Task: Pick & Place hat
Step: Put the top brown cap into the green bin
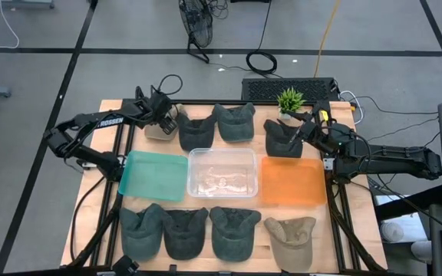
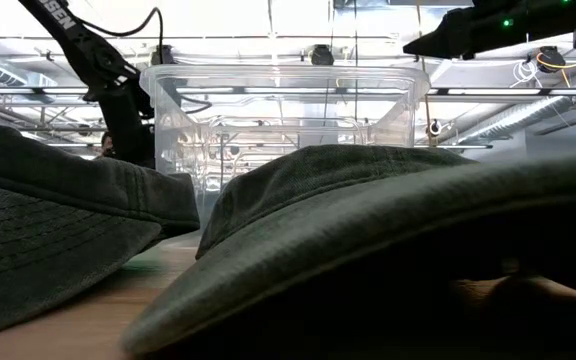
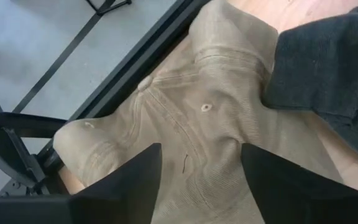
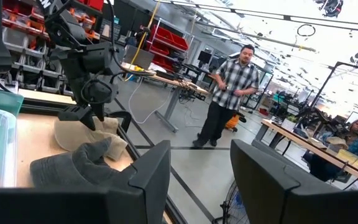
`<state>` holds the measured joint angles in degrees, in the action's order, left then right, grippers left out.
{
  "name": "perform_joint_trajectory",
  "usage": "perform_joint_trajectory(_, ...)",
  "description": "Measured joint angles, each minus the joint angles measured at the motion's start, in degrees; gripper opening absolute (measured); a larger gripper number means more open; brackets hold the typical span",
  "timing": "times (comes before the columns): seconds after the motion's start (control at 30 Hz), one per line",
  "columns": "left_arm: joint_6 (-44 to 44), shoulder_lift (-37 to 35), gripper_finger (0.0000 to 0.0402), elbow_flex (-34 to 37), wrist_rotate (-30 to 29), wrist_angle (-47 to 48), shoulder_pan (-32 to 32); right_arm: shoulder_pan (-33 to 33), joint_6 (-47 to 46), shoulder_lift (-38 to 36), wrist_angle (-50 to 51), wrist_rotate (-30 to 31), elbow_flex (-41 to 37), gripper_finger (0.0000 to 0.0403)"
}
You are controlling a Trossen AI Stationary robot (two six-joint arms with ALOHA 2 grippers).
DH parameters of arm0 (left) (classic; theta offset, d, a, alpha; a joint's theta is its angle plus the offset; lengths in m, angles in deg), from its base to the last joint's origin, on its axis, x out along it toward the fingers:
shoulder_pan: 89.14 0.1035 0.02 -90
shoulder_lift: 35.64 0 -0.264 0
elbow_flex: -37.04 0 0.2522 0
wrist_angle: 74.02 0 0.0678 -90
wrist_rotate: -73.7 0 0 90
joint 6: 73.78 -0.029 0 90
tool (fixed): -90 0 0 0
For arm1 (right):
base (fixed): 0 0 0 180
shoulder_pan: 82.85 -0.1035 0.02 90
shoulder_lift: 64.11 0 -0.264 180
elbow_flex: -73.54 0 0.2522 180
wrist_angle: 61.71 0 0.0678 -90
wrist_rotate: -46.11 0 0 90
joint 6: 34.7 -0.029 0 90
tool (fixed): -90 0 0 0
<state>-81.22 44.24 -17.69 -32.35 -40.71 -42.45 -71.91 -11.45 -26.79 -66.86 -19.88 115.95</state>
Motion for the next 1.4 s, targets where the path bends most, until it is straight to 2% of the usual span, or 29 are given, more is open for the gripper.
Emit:
perform_joint_trajectory(0.37, 0.41, -0.76, 0.029, 0.0, 0.61, 6.48, -1.32, -0.04, -1.29, 0.0, 0.02, -0.04, 0.0, 0.0157)
perform_joint_trajectory(0.63, 0.24, -5.78, 0.0299, 0.02, -0.15, 5.87, -1.72, -0.04, -1.62, 0.0, 0.0, -0.04, 0.0, 0.0157)
perform_joint_trajectory(0.7, 0.02, -7.12, 0.0299, 0.01, 2.42, 4.74, -1.72, -0.06, -1.57, 0.0, -0.43, -0.05, 0.0, 0.0157)
perform_joint_trajectory(0.8, -3.5, -7.68, 0.0299, -0.02, 9.21, 8.1, -2.26, -0.07, -1.54, 0.0, -2.77, -0.06, -0.01, 0.0157)
perform_joint_trajectory(0.87, -6.71, -7.23, 0.0299, 0.02, 10.26, 9.09, -2.76, -0.07, -1.54, -0.02, -4.54, -0.06, -0.02, 0.0157)
perform_joint_trajectory(1.1, -0.99, -5.15, 0.0298, 0.02, 8.33, 9.78, -2.35, -0.07, -4.42, 0.0, -5.76, -0.22, -0.02, 0.0157)
perform_joint_trajectory(1.23, -2.46, -3.86, 0.0298, 0.02, 8.28, 10.93, -2.0, -0.05, -3.02, -0.01, -4.86, -0.24, -0.01, 0.0157)
perform_joint_trajectory(1.4, 1.24, -1.07, 0.0298, -0.01, 6.34, 10.04, -0.63, -0.07, -1.57, -0.02, -4.43, -0.25, -0.02, 0.0157)
